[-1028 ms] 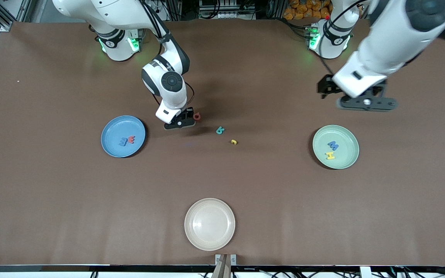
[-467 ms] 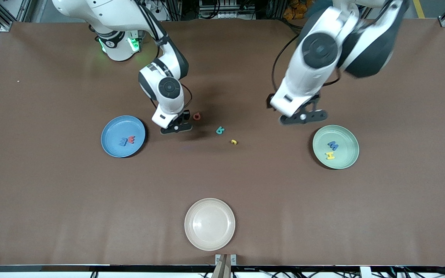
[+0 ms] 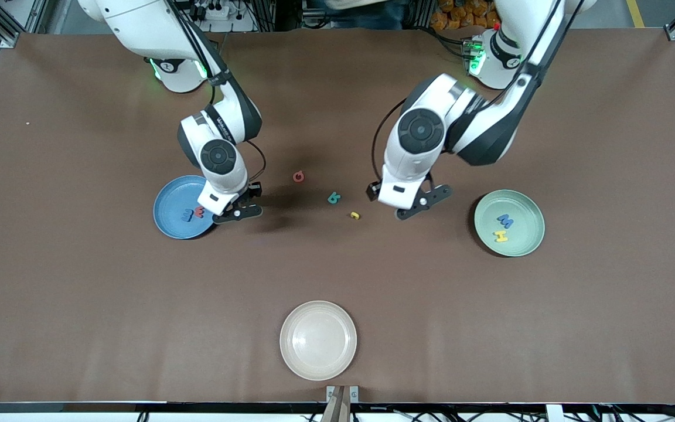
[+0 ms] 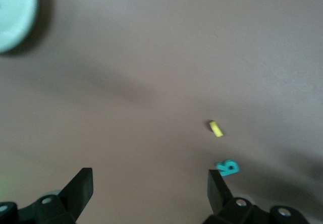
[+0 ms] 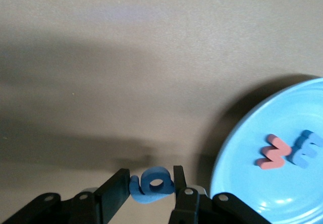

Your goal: Sort upper and lower case letters into plates

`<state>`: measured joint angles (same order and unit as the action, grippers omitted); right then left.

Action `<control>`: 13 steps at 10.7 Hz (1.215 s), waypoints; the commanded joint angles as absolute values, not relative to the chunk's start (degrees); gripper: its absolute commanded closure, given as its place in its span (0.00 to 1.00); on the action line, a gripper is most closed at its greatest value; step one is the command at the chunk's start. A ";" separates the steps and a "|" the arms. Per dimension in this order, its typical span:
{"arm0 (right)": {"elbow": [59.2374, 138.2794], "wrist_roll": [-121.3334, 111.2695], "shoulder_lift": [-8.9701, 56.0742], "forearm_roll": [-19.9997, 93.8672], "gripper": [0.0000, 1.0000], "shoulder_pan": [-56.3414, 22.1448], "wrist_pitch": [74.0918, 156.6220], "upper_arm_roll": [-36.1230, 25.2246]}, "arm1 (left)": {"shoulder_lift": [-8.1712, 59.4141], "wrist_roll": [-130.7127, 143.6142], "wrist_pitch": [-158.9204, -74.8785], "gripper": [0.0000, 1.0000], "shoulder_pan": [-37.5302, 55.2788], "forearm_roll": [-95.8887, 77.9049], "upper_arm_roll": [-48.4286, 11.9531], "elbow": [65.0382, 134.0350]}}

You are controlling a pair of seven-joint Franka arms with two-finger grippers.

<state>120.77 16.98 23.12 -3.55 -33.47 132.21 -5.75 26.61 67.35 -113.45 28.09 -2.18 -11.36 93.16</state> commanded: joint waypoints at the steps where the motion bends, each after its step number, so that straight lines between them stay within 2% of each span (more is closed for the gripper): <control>1: 117.70 13.02 22.24 -3.69 0.73 -30.33 126.49 -5.01 | 31.53 76.06 -120.03 0.00 31.10 -4.48 -11.07 92.11; 6: 117.68 8.62 21.80 -3.69 0.74 -26.81 125.16 -5.10 | 39.62 90.94 -126.21 0.00 42.69 -3.96 -5.47 89.66; 11: 118.48 4.84 21.97 -3.87 0.74 -22.77 126.03 -5.19 | 47.18 95.01 -126.39 0.00 47.45 -3.96 -2.12 82.54; 13: 119.00 3.87 22.06 -3.87 0.74 -21.62 127.34 -5.19 | 49.21 95.18 -128.83 0.00 49.12 -4.04 -0.88 81.39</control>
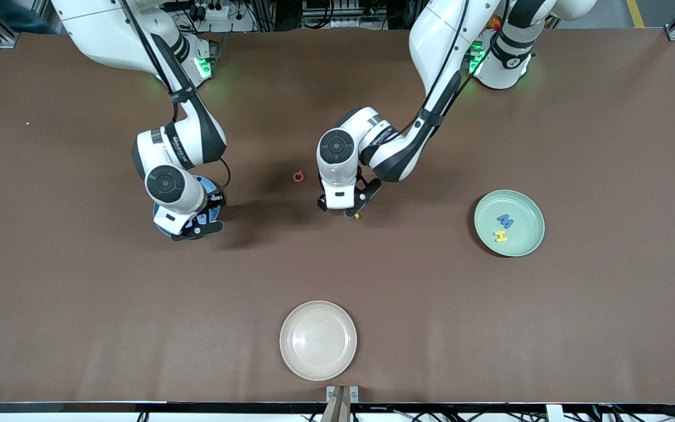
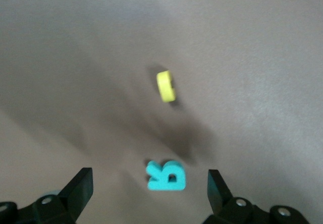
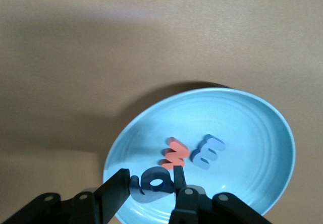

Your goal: Sort upper and lower case letters into plates

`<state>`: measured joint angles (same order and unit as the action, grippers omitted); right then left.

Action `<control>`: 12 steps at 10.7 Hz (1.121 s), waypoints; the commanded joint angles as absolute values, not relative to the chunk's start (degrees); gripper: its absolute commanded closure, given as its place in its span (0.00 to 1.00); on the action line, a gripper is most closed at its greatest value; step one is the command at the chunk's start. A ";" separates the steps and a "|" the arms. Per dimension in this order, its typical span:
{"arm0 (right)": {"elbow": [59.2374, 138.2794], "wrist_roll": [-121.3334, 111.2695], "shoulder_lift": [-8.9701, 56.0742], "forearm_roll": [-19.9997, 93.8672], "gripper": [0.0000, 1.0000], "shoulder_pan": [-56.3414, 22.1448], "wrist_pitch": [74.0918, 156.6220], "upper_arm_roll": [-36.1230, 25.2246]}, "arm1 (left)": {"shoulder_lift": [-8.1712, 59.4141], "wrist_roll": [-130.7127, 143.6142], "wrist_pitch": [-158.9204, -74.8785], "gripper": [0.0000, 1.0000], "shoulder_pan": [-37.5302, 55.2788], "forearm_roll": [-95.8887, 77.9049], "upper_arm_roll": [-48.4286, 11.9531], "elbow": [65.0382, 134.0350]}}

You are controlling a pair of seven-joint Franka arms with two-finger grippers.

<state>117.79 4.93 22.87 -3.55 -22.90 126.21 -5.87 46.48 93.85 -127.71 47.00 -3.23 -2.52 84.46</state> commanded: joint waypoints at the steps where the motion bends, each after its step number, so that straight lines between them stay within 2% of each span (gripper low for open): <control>1: 121.35 3.87 21.89 -3.87 0.73 -21.36 130.57 -5.19 | 49.57 96.23 -129.02 0.00 49.48 -4.04 -0.88 81.39; 2: 124.07 3.87 21.19 -3.87 0.72 -21.36 133.82 -5.27 | 49.74 97.11 -129.46 0.00 49.83 -3.96 -0.88 81.47; 4: 124.54 3.87 20.92 -3.87 0.72 -21.27 134.21 -5.19 | 49.40 97.73 -129.90 0.00 49.75 -1.78 -1.23 81.82; 7: 124.54 3.78 21.18 -3.87 0.61 -21.27 134.30 -5.19 | 48.96 99.67 -130.43 0.00 49.05 3.86 -2.98 82.70; 12: 124.54 3.78 21.27 -3.87 0.54 -21.27 134.38 -5.19 | 47.02 101.07 -136.40 0.00 47.11 4.57 -5.01 88.49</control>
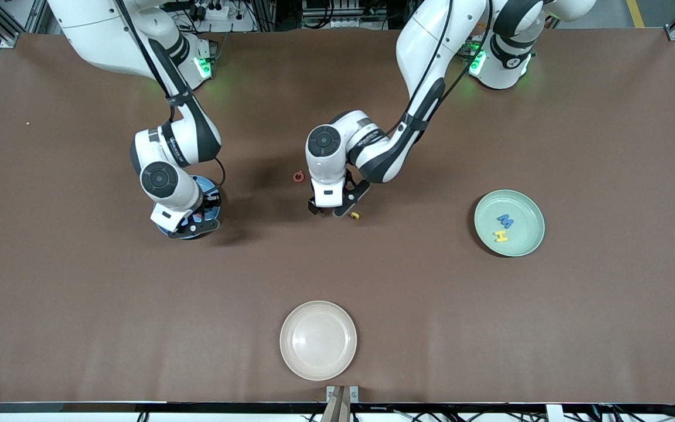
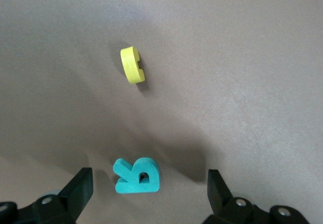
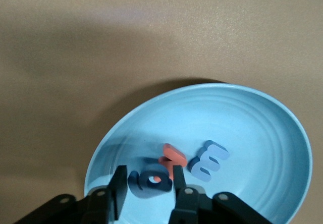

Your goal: Sort upper and lower case letters into plates

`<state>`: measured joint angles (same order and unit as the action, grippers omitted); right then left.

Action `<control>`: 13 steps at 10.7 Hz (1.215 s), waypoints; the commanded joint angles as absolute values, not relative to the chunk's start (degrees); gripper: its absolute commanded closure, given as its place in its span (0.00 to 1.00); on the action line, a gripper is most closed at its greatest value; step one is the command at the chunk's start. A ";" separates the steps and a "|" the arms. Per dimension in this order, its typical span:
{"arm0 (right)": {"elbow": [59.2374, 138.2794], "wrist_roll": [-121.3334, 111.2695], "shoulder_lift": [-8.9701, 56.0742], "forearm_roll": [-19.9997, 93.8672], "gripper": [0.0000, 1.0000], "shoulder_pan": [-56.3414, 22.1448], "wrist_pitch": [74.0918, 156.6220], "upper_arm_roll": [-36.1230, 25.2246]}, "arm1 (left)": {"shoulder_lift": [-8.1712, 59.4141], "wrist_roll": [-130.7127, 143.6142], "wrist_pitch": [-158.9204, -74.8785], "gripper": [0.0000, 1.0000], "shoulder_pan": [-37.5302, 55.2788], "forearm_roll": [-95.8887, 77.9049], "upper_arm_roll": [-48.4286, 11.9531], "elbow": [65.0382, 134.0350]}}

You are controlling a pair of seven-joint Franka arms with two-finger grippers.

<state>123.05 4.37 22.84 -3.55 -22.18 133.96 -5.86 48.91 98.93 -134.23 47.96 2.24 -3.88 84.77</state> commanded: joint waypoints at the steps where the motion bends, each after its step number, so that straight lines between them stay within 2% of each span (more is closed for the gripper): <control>1: 124.54 3.78 21.27 -3.87 0.54 -21.27 134.38 -5.19 | 46.59 101.16 -137.10 0.00 47.02 5.18 -5.27 89.64; 5: 124.45 3.78 21.36 -3.87 0.54 -21.27 134.38 -5.19 | 45.97 101.34 -137.11 0.00 46.58 5.19 -5.36 89.65; 7: 124.45 3.78 21.44 -3.87 0.54 -21.27 134.30 -5.19 | 46.05 101.34 -137.81 0.07 45.53 5.19 -6.23 89.56; 8: 124.45 3.78 21.45 -3.87 0.53 -21.27 134.30 -5.19 | 46.14 101.34 -137.81 0.16 45.53 5.19 -6.41 89.47; 11: 124.45 3.78 21.53 -3.87 0.51 -21.36 134.21 -5.27 | 46.32 101.25 -137.81 0.55 45.53 5.27 -6.42 89.21; 12: 124.45 3.78 21.53 -3.87 0.50 -21.36 134.21 -5.19 | 46.58 101.25 -137.81 0.58 45.61 5.36 -6.42 89.21; 13: 124.45 3.78 21.53 -3.87 0.47 -21.36 134.12 -5.19 | 46.67 100.99 -137.81 0.66 45.62 5.45 -6.42 89.21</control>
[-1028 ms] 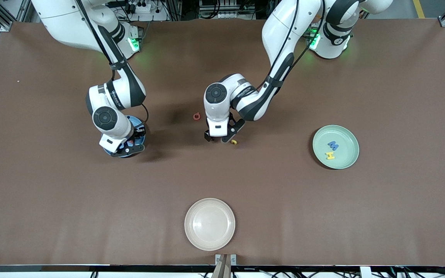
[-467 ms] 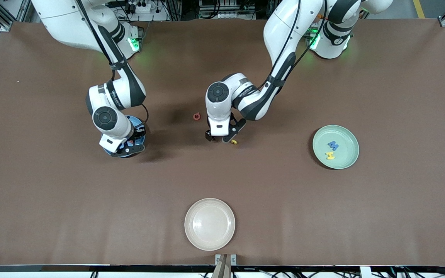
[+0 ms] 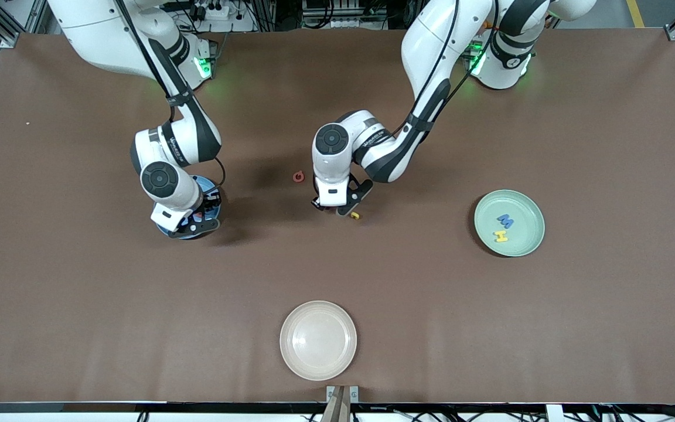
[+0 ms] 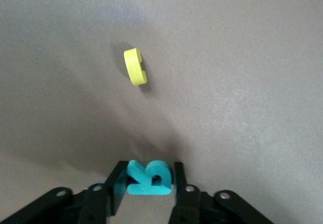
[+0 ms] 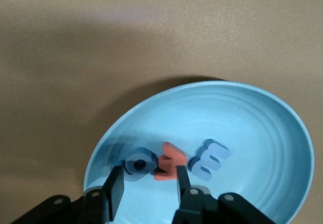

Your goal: Sort upper and lower case letters into plates

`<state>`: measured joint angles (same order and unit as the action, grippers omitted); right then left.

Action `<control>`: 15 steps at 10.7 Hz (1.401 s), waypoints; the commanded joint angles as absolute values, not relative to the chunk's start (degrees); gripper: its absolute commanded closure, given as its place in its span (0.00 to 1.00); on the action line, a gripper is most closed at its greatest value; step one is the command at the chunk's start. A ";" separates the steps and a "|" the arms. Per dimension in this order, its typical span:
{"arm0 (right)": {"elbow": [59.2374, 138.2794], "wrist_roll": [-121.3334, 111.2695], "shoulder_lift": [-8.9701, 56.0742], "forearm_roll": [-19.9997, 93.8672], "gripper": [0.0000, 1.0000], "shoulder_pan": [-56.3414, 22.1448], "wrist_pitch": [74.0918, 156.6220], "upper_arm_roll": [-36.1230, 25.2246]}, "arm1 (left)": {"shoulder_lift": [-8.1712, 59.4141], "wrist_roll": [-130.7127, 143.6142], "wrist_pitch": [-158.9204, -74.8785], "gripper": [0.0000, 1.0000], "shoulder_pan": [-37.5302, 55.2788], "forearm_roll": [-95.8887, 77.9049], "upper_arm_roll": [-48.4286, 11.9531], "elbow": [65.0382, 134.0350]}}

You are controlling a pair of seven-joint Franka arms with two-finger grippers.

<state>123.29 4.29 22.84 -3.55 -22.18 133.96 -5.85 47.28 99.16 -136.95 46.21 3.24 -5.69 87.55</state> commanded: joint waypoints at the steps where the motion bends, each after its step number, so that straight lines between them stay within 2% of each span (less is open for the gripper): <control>1: 124.45 3.78 21.53 -3.87 0.44 -21.36 134.03 -5.19 | 46.32 100.29 -137.81 0.99 45.18 5.45 -6.50 89.03; 4: 124.02 4.56 21.53 -3.61 0.10 -21.36 134.38 -5.10 | 41.86 98.37 -132.84 1.00 39.31 6.58 -9.05 88.77; 7: 122.88 5.01 21.62 -0.46 0.06 -22.93 135.87 -4.83 | 34.30 83.98 -124.22 1.00 33.07 7.03 -10.98 88.68; 8: 122.96 5.53 21.80 2.00 0.03 -25.20 138.49 -4.83 | 32.19 78.28 -121.41 1.00 28.87 6.86 -13.60 88.77; 10: 122.87 13.84 22.85 3.60 0.02 -29.42 143.24 -4.92 | 29.28 68.60 -115.96 1.00 17.63 7.03 -20.97 89.12; 13: 121.30 17.90 23.20 5.17 0.01 -32.59 143.79 -4.83 | 25.50 49.11 -106.99 1.00 7.24 6.86 -22.15 89.56; 15: 116.57 27.19 26.18 5.98 0.00 -36.72 143.00 -4.83 | 24.26 37.33 -106.08 1.00 0.21 6.59 -22.24 91.92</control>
